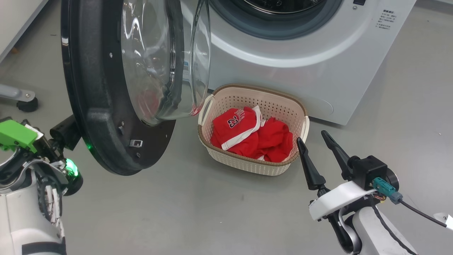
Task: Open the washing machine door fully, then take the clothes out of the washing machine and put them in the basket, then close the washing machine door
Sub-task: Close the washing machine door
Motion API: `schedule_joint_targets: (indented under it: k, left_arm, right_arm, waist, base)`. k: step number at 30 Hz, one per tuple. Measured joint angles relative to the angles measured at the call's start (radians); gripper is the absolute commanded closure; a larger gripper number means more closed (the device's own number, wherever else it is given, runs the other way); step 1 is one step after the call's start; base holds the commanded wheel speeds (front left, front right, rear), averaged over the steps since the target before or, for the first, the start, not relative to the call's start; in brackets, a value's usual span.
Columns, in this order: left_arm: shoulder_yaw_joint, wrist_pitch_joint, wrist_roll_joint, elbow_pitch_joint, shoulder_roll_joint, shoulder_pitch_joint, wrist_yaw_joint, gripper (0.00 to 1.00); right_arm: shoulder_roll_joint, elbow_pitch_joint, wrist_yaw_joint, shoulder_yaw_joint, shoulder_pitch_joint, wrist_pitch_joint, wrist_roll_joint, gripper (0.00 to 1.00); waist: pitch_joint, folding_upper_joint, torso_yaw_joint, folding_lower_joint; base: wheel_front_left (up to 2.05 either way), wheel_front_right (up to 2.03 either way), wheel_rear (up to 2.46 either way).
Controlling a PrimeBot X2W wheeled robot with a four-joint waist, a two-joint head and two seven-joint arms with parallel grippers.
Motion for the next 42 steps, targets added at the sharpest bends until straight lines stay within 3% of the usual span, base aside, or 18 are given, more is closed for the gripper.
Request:
schedule_joint_targets:
  k: [11, 19, 24, 30, 42]
  left_arm:
    - [-0.027, -0.171, 0.181, -0.092, 0.009, 0.091, -0.044, 1.0]
    - [-0.105, -0.283, 0.354, -0.206, 0.081, 0.179, -0.059, 1.0]
    - [-0.226, -0.388, 0.534, -0.343, 0.142, 0.279, -0.059, 1.0]
    - [-0.308, -0.523, 0.619, -0.476, 0.18, 0.346, -0.059, 1.0]
    - [-0.4, -0.785, 0.744, -0.54, 0.214, 0.518, -0.059, 1.0]
  right_arm:
    - [0.005, 0.004, 0.0, -0.021, 0.022, 0.0, 0.007, 0.0]
    - [0.015, 0.004, 0.0, -0.02, 0.037, 0.0, 0.009, 0.0]
    - [0.019, 0.004, 0.0, -0.019, 0.042, 0.0, 0.009, 0.0]
    - [0.023, 0.005, 0.0, -0.01, 0.055, 0.0, 0.009, 0.0]
    - [0.025, 0.006, 0.0, 0.002, 0.057, 0.0, 0.009, 0.0]
  waist:
    - [-0.022, 0.0, 0.01, 0.0]
    - [-0.043, 0.0, 0.021, 0.0]
    - [-0.057, 0.0, 0.029, 0.0]
    - [-0.063, 0.0, 0.031, 0.0]
    - [-0.078, 0.0, 0.031, 0.0]
  base:
    - [0.0, 0.0, 0.0]
    - [0.0, 0.0, 0.0]
    - [0.0, 0.0, 0.0]
    - [0.0, 0.0, 0.0]
    - [0.0, 0.0, 0.0]
